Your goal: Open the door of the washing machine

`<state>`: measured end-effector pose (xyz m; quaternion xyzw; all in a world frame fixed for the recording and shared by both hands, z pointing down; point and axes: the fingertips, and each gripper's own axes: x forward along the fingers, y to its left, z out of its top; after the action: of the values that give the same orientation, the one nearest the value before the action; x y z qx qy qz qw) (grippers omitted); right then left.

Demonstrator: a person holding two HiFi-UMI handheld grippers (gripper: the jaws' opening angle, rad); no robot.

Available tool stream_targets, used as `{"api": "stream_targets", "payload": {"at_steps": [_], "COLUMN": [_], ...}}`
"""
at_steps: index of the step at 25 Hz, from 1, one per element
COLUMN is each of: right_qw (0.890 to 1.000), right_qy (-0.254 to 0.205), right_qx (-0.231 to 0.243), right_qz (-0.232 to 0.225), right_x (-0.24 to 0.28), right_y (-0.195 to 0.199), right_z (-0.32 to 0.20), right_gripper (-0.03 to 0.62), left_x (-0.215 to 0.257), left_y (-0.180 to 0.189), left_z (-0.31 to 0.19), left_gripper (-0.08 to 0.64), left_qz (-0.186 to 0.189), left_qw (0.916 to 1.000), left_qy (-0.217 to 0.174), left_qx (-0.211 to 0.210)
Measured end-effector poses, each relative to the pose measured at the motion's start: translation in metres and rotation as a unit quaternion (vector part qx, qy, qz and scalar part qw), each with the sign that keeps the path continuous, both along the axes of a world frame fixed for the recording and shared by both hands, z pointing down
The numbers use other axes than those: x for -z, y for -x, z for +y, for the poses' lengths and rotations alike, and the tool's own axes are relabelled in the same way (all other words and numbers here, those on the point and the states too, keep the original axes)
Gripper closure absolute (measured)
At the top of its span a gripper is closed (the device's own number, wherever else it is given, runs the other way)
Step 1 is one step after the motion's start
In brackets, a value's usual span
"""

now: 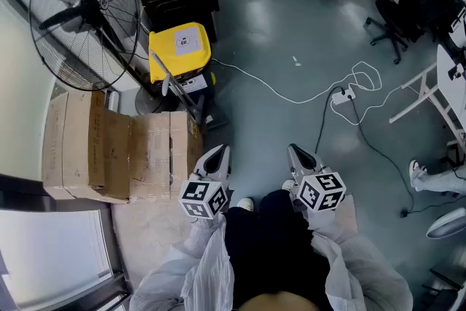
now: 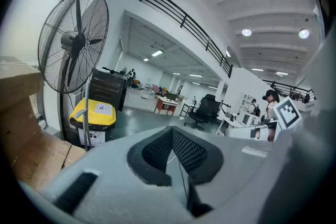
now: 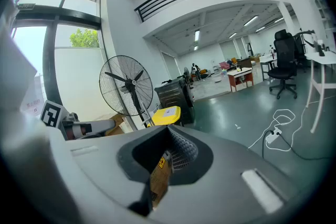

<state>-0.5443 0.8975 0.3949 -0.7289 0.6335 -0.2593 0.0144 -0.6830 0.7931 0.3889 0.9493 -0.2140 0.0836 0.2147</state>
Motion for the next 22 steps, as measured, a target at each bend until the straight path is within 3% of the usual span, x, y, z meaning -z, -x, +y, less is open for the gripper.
{"api": "stream_targets", "payload": {"at_steps": [14, 17, 22], "right_qw": [1.0, 1.0, 0.999], "right_qy": [-0.007, -0.006, -0.019], "right_qx": [0.002, 0.002, 0.008], "right_qz": [-0.022, -0.018, -0.026], "right_x": [-0.007, -0.007, -0.005], "right_y": [0.047, 0.042, 0.015], "right_z": [0.01, 0.004, -0.022], "right_gripper": [0.584, 0.584, 0.584], "left_x": [0.001, -0.003, -0.003], "left_y": [0.036, 0.034, 0.006], "left_z": [0.015, 0.011, -0.013], "left_gripper": [0.556, 0.35, 0.2], "left_qz": [-0.017, -0.017, -0.008], "left_qw": [0.9998, 0.9998, 0.9999], "left_qy": [-0.012, 0.002, -0.006], "left_qx": [-0.004, -0.008, -0.008]}}
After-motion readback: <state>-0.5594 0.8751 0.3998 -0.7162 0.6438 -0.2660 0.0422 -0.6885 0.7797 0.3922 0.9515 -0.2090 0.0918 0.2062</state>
